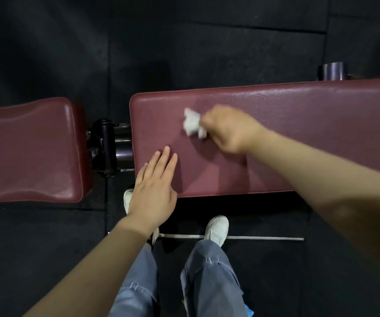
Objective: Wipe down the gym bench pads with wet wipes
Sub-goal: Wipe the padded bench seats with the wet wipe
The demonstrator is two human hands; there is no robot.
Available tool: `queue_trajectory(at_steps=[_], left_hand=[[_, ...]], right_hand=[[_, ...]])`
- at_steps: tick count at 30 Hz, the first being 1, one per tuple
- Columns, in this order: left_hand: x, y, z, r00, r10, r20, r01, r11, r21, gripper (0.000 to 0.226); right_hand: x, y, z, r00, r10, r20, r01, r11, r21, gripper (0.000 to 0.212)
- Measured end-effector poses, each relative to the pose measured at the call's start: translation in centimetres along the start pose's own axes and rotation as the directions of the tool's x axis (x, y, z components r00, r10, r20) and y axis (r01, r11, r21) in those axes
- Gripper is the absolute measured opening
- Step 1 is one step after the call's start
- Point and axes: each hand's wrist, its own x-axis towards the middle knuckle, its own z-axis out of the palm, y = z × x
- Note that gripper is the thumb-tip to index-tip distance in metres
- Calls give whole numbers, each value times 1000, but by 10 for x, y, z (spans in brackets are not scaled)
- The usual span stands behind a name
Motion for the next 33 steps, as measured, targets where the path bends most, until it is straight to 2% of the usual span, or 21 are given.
queue_trajectory(at_steps=[1, 3, 4, 5, 7, 9, 11, 13, 14, 16, 18, 21, 22, 23, 26, 28, 31, 33], left_hand=[[2, 1, 1, 1000, -4, 1, 4, 1000, 6, 81], [4, 2, 2, 1000, -17, 9, 17, 1000, 3, 82], [3, 3, 2, 1000, -19, 15, 19, 1000, 3, 83], [3, 4, 3, 1000, -19, 24, 19, 1000, 7, 83], [4, 6, 3, 999, -28, 37, 28, 999, 22, 85], [6, 9, 2, 998, -43, 50, 41, 999, 31, 86], [7, 11, 2, 997, -51, 55, 49, 998, 37, 87], [7, 11, 2, 997, -50, 59, 47, 998, 50, 86], [7, 11, 3, 997, -46, 61, 42, 997, 59, 86], [7, 11, 3, 997, -45, 68, 39, 996, 81, 86], [6, 11, 3, 997, -44, 71, 36, 994, 106, 87], [7, 13, 4, 996, -44, 79, 31, 987, 158, 88], [7, 15, 4, 995, -53, 81, 38, 984, 173, 88], [8, 17, 4, 995, -63, 80, 47, 981, 191, 88], [10, 23, 7, 993, -95, 71, 74, 965, 253, 90], [12, 23, 10, 993, -101, 65, 80, 959, 271, 91], [11, 18, 15, 996, -79, 42, 63, 953, 297, 91], [10, 15, 18, 998, -51, 27, 39, 945, 326, 89]], right_hand=[[17, 10, -11, 987, 114, -115, -115, 993, -5, 24], [32, 21, -17, 885, 367, -286, -373, 927, 37, 25], [27, 19, -11, 837, 450, -312, -451, 890, 74, 26], [14, 13, 3, 829, 471, -301, -469, 879, 87, 28], [-34, -11, 38, 910, 355, -215, -341, 935, 100, 31], [-96, -44, 64, 984, 178, -24, -174, 980, 100, 22], [-139, -54, 69, 994, 17, 110, -24, 998, 62, 23], [-135, -39, 57, 989, -77, 128, 70, 996, 57, 21], [-120, -28, 47, 993, -80, 92, 78, 997, 25, 16], [-73, 0, 25, 995, 32, -96, -32, 999, 1, 13], [-26, 27, -2, 941, 249, -227, -255, 967, 4, 17], [-3, 43, -14, 750, 558, -355, -557, 823, 116, 16], [-11, 36, -6, 695, 615, -372, -602, 781, 166, 15], [-27, 23, 8, 684, 627, -371, -605, 773, 191, 15], [-105, -36, 54, 800, 552, -236, -523, 834, 175, 15], [-147, -59, 66, 826, 540, -163, -506, 837, 209, 20], [-138, -37, 56, 845, 486, -222, -463, 873, 150, 16], [-98, 3, 30, 806, 502, -312, -499, 861, 97, 11]])
